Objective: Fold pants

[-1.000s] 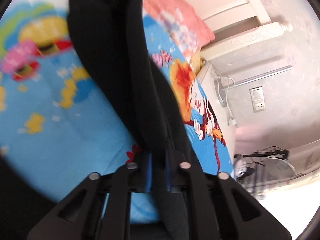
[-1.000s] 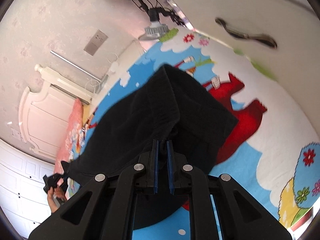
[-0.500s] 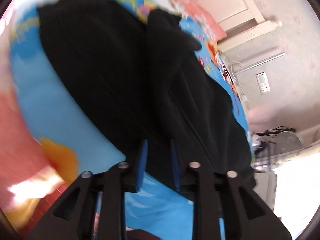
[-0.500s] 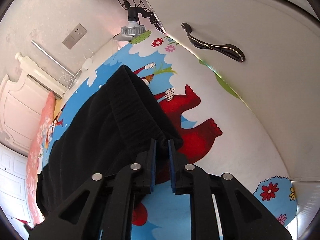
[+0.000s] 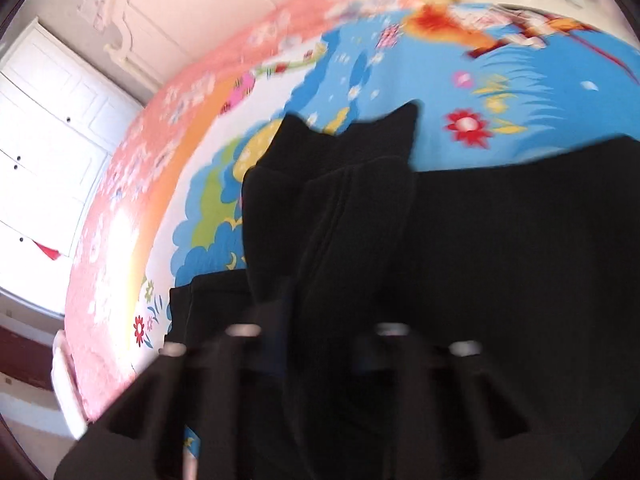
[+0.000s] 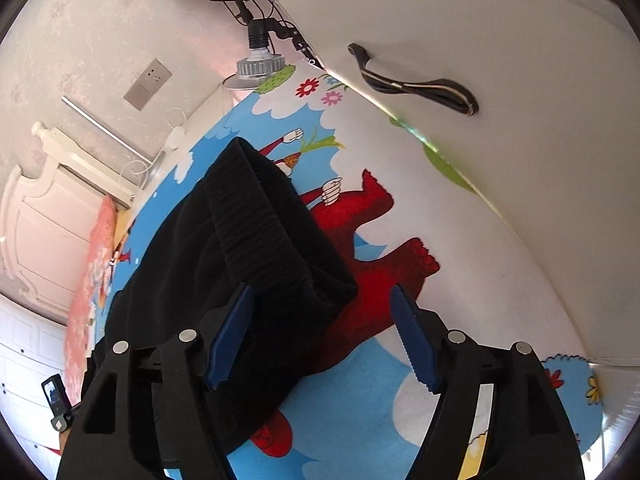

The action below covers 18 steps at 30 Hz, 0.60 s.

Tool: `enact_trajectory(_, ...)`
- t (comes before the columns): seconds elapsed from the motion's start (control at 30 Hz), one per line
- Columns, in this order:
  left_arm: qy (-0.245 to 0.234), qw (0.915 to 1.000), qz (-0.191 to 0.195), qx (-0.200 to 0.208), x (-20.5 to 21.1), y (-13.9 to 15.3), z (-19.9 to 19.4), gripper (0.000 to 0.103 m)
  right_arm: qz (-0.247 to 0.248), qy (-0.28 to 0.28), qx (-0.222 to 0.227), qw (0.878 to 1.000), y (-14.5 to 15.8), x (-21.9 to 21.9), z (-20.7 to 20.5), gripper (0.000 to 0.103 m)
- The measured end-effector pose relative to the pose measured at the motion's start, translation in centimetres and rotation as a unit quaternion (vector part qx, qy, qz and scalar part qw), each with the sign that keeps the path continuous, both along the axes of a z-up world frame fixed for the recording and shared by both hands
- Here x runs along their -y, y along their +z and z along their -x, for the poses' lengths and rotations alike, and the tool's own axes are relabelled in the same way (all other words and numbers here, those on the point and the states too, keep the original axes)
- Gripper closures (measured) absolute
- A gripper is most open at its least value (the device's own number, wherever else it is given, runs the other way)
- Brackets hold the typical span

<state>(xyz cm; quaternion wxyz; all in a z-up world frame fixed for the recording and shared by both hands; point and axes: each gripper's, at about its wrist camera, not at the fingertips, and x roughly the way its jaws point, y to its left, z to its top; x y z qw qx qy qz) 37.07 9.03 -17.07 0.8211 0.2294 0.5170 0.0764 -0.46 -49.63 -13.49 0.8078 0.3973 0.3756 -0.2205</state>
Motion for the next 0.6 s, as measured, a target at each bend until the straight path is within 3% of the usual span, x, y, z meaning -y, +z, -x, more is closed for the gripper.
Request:
enact_trajectory(0.03, -0.001, 0.9998, 0.017, 0.01, -0.4, 0.9, 0.1, 0.09, 0.009, 0.01, -0.003, 1.0, 0.1, -0.3, -0.3, 0.051)
enact_trajectory(0.1, 0.04, 0.9923, 0.101, 0.06, -3.2, 4.6, 1.5, 0.09, 0.025, 0.032, 0.001, 0.999, 0.4, -0.9, -0.7, 0.062)
enact_trajectory(0.13, 0.084, 0.9763, 0.176, 0.094, -6.4, 6.8, 2.6, 0.09, 0.035, 0.036, 0.002, 0.999, 0.6, -1.2, -0.9, 0.064)
enact_trajectory(0.17, 0.134, 0.9496, 0.258, 0.117, -10.0, 7.8, 4.5, 0.091, 0.048, 0.039, -0.001, 0.998, 0.8, -1.5, -1.1, 0.065)
enact_trajectory(0.2, 0.17, 0.9263, 0.314, 0.122, -12.4, 7.5, 5.8, 0.092, 0.056, 0.039, -0.003, 0.998, 0.8, -1.6, -1.2, 0.065)
enact_trajectory(0.27, 0.233, 0.8572, 0.446, 0.108, -18.3, 4.1, 9.1, 0.094, 0.067, 0.041, -0.011, 0.997, 0.8, -1.9, -1.5, 0.065)
enact_trajectory(0.3, 0.252, 0.8282, 0.492, 0.093, -20.4, 1.8, 10.1, 0.094, 0.071, 0.044, -0.015, 0.996, 0.9, -1.9, -1.6, 0.065)
enact_trajectory(0.33, 0.266, 0.8115, 0.515, 0.075, -21.8, -0.6, 11.1, 0.094, 0.072, 0.048, -0.018, 0.996, 1.1, -1.9, -1.8, 0.065)
enact_trajectory(0.4, 0.266, 0.7924, 0.543, 0.078, -23.2, -2.5, 12.7, 0.086, 0.064, 0.05, -0.017, 0.997, 1.2, -1.6, -1.7, 0.065)
enact_trajectory(0.47, 0.258, 0.7814, 0.561, 0.087, -23.6, -2.8, 13.6, 0.076, 0.05, 0.046, -0.014, 0.998, 1.1, -1.2, -1.5, 0.064)
enact_trajectory(0.57, 0.248, 0.7966, 0.543, 0.095, -23.9, -2.4, 13.0, 0.073, 0.05, 0.043, -0.014, 0.998, 0.9, -1.2, -1.7, 0.064)
enact_trajectory(0.6, 0.249, 0.7945, 0.546, 0.093, -24.2, -2.4, 12.6, 0.072, 0.054, 0.045, -0.016, 0.997, 0.9, -1.4, -1.8, 0.064)
